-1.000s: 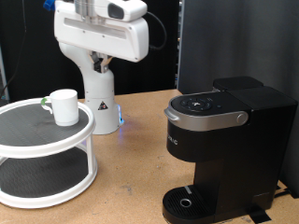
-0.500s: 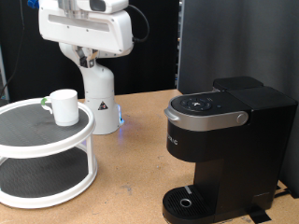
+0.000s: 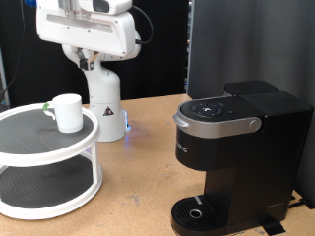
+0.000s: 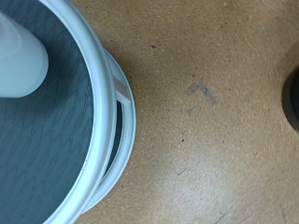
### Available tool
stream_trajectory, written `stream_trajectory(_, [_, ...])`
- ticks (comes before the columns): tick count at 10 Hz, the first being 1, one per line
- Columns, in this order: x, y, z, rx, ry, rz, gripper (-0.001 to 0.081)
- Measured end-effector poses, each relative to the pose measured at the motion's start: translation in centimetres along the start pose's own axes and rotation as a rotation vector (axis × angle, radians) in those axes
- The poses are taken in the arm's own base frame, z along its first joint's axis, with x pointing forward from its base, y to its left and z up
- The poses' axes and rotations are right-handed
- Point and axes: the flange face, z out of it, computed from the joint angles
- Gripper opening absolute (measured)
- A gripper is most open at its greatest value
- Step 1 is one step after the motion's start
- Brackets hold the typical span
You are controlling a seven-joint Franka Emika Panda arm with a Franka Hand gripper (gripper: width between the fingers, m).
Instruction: Make a cup of coffee with the keurig machine
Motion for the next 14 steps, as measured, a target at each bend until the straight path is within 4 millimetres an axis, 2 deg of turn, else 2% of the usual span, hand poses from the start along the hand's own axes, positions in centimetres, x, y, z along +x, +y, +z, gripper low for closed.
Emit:
stream_trajectory(3, [-1.2, -1.0, 0.0, -0.002, 0.025, -0.154, 0.0006])
stream_trajectory(7, [-2.9, -5.5, -1.3, -0.032, 0.032, -0.282, 0.0006])
stream_trajectory(9, [-2.9, -7.9, -1.6, -0.057, 0.027, -0.302, 0.0006])
stream_trajectory(10, [-2.9, -7.8, -1.5, -0.053, 0.028, -0.286, 0.0006])
stream_trajectory(14, [-2.2, -6.1, -0.9, -0.101, 0.105, 0.200, 0.0006])
